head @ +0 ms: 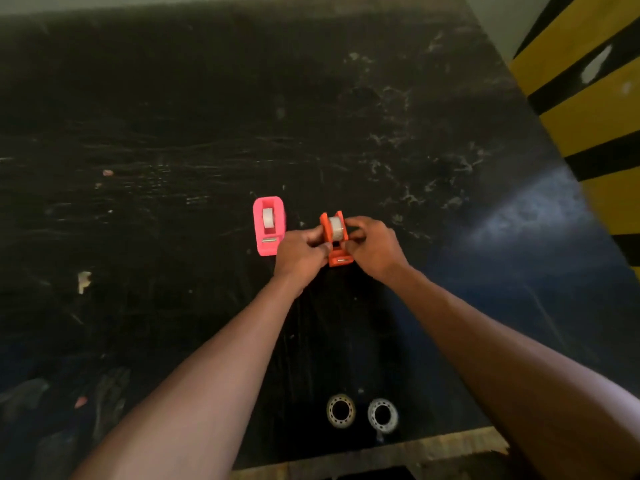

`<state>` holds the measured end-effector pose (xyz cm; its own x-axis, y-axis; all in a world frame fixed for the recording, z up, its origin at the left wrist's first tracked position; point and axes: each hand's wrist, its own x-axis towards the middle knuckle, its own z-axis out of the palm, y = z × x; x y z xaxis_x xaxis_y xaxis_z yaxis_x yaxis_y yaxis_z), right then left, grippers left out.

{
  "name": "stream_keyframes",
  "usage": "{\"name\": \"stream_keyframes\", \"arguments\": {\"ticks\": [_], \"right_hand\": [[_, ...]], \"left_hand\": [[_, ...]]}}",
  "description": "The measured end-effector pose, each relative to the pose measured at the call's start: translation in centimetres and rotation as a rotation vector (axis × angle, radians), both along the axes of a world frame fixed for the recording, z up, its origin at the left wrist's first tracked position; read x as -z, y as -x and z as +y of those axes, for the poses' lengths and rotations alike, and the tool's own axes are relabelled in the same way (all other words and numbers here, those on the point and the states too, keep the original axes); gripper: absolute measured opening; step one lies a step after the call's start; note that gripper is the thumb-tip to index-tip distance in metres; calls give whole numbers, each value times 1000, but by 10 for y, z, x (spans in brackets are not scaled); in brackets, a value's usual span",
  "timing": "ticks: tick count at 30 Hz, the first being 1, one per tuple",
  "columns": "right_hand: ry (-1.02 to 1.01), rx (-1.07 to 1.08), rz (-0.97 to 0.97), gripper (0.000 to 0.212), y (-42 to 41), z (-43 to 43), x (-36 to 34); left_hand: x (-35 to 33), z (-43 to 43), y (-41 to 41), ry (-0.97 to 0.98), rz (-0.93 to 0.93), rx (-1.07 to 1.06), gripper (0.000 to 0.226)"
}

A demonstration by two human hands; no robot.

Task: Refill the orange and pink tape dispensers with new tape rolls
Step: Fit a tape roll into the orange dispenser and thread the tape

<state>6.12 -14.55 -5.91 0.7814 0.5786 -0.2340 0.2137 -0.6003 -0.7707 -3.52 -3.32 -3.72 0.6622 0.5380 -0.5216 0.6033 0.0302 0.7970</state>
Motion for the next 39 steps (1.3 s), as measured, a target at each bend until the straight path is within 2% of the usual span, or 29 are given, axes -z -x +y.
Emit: {"name": "stream_keyframes", "arguments": {"ticks": [5, 10, 14, 21, 28, 34, 37, 39], "right_hand": [[38, 36, -18, 41, -12, 20, 5], [35, 28, -70, 43, -16, 28, 3], [37, -64, -210, 51, -18, 29, -6], [72, -282, -448, 35, -27, 34, -17], [13, -387, -657, 13, -35, 40, -9], [27, -435, -757, 11, -41, 37, -8], [40, -471, -804, 20, -42, 38, -13], [49, -482, -840, 15, -42, 39, -15]], "left_hand": [[-5, 12, -15, -127, 9, 62, 51], [4, 15, -33, -192, 90, -37, 40], [9, 20, -45, -287, 162, 5, 34], [9, 26, -52, -314, 197, 24, 32], [12, 29, -60, -312, 210, -37, 18], [13, 31, -65, -283, 223, -38, 14], [12, 33, -65, -277, 229, -8, 15], [11, 35, -65, -280, 231, -5, 15]]}}
